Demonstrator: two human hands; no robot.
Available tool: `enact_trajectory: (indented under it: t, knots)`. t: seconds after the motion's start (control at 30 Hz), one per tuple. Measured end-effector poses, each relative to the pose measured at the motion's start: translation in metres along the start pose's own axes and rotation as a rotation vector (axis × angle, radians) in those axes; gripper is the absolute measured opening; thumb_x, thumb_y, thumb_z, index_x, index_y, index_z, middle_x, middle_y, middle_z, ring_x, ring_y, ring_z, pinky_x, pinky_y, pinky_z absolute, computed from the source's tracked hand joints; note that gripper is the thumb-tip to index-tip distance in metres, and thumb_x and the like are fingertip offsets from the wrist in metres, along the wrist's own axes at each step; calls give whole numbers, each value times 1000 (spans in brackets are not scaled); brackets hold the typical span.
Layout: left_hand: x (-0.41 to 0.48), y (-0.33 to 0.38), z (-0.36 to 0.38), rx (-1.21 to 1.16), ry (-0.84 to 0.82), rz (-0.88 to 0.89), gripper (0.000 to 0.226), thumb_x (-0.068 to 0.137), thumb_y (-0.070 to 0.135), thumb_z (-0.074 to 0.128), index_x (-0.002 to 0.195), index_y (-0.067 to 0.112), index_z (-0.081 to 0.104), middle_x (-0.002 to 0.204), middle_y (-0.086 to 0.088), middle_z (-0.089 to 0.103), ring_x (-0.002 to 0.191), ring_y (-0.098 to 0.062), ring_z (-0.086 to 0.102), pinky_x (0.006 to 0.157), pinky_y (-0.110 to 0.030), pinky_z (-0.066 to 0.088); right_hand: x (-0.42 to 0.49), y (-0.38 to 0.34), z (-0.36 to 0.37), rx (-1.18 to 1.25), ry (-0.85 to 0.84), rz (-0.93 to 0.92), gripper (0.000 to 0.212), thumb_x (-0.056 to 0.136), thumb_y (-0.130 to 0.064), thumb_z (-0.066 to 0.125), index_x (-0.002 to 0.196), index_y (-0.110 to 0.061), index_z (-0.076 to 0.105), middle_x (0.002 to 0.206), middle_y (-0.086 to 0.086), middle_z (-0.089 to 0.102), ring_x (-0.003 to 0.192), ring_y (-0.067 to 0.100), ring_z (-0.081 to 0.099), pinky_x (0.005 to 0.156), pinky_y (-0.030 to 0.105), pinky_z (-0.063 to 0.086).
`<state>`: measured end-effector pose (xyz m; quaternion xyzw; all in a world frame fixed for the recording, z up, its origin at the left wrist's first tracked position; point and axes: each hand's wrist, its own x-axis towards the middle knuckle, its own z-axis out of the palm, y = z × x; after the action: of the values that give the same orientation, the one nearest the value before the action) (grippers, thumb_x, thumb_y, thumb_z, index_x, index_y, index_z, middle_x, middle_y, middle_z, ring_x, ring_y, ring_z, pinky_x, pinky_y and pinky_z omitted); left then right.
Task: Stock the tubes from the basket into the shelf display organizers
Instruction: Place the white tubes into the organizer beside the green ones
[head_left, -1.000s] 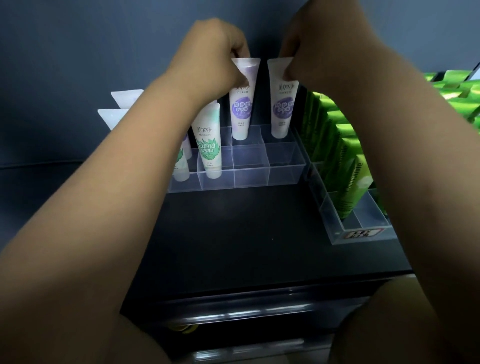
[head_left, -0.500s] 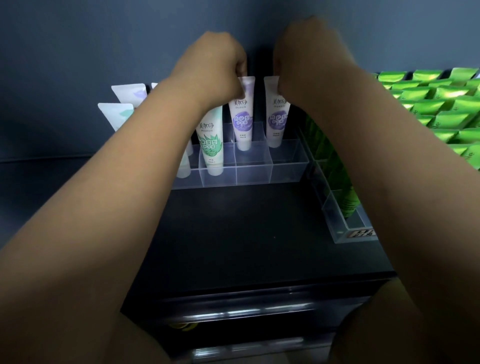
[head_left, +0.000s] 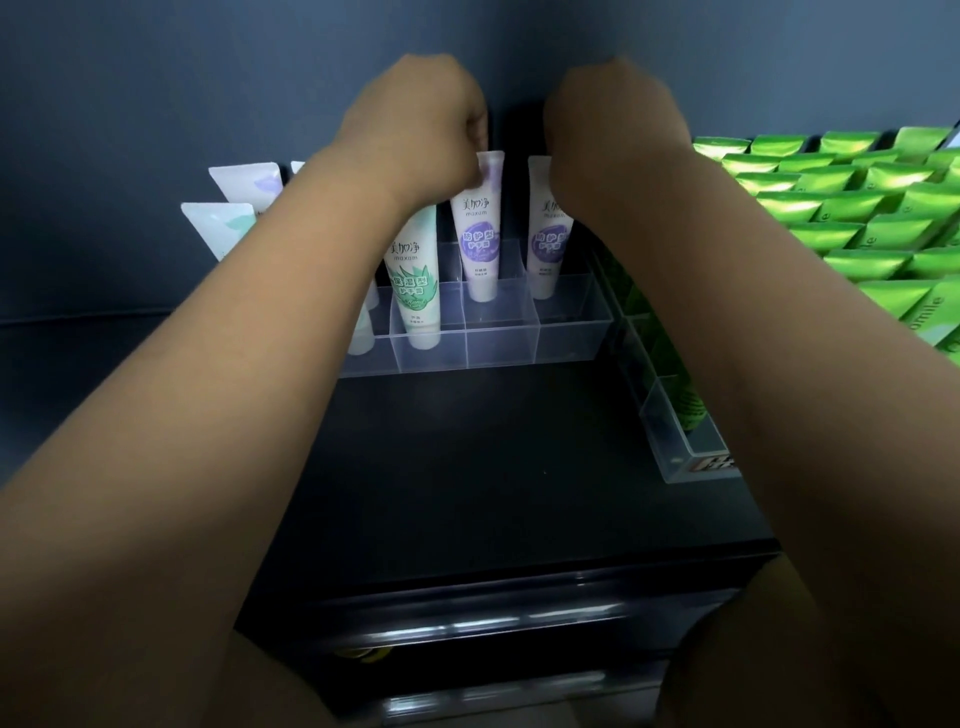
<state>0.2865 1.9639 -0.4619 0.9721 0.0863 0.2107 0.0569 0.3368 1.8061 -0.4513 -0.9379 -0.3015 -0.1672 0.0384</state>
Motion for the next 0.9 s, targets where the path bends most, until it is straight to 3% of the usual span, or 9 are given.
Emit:
enact_trajectory:
  t: [0.2,0.53,0.67,0.8,0.9]
  knots:
    - [-1,3,-1,-19,-5,19,14,76,22,71,89,21,75,92,-6,72,92,-32,66,84,-48,57,-1,-5,-4,35,-19,-18,31,86,4,57,116,2,67,121,26,60,116,46,57,76,40,40]
    - [-2,4,-1,-23,-14,7,10,73,21,67,79,29,68,90,-4,71,88,-32,67,82,-46,58,-7,-2,-6,79,-74,-57,23,87,-2,56,107,1,66,110,25,60,106,44,60,76,35,40]
    - [-4,5,-1,-13,-7,-9,13,76,20,69,88,24,74,93,-6,71,89,-34,66,81,-46,58,-9,-5,-8,89,-116,-74,24,87,-5,56,109,-1,65,114,23,62,109,42,60,77,35,41]
    - [-7,6,-2,13,-10,-18,16,79,15,67,92,22,74,97,-7,71,94,-34,65,80,-45,57,-12,-7,-11,73,-232,-86,33,83,-8,71,115,-3,66,118,19,65,111,39,61,84,36,46]
    - [-8,8,-5,9,-31,-38,17,78,16,66,94,18,73,98,-7,71,95,-34,65,82,-46,58,-16,-8,-13,60,-280,-77,37,74,-10,80,108,-6,67,113,16,68,105,36,63,83,36,49]
